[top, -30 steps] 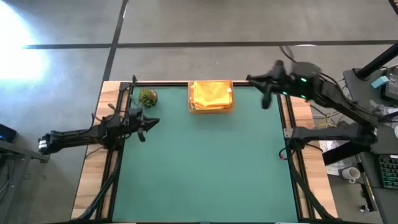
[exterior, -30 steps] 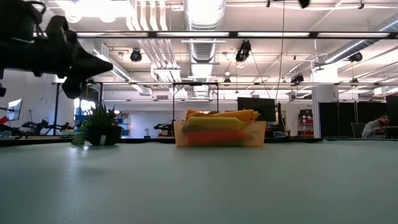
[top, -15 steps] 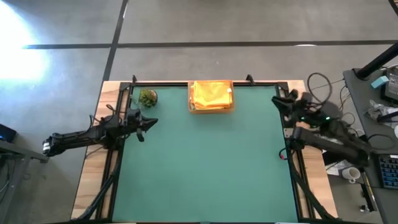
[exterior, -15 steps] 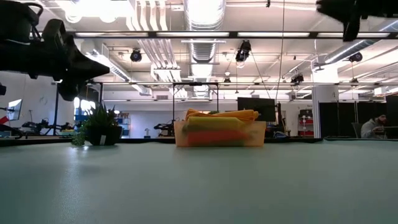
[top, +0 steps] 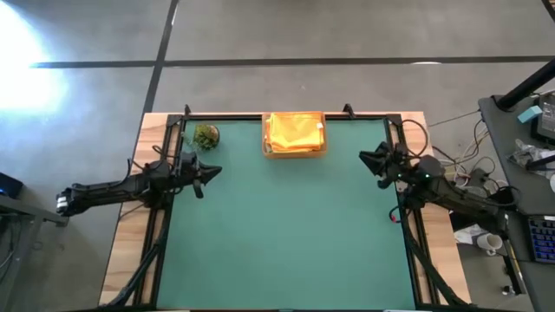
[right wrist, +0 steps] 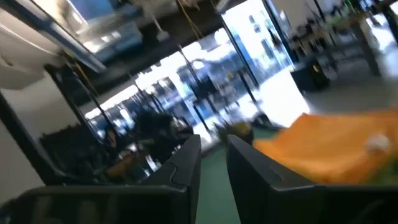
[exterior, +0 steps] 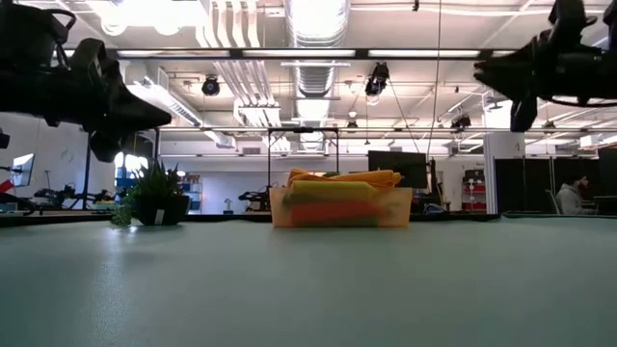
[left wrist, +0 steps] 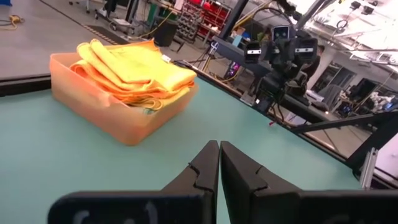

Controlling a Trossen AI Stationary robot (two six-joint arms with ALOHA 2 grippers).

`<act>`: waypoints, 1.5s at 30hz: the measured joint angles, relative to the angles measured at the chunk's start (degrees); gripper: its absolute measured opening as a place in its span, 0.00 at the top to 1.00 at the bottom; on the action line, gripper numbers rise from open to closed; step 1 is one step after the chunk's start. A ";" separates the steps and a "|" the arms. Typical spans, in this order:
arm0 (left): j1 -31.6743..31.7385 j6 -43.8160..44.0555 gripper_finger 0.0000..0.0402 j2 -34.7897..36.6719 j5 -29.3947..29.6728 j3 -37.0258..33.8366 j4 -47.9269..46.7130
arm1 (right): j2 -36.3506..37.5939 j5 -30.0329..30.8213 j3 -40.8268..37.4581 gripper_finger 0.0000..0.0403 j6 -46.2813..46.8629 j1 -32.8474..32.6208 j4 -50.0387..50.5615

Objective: Fold microfiber towels
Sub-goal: Return to Home Position

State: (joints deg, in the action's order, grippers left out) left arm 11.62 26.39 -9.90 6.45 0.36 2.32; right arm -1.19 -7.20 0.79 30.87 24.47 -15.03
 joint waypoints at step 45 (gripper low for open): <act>0.00 -0.04 1.00 -7.26 3.88 -0.09 0.34 | -0.22 2.73 -0.17 0.83 -1.29 0.04 11.96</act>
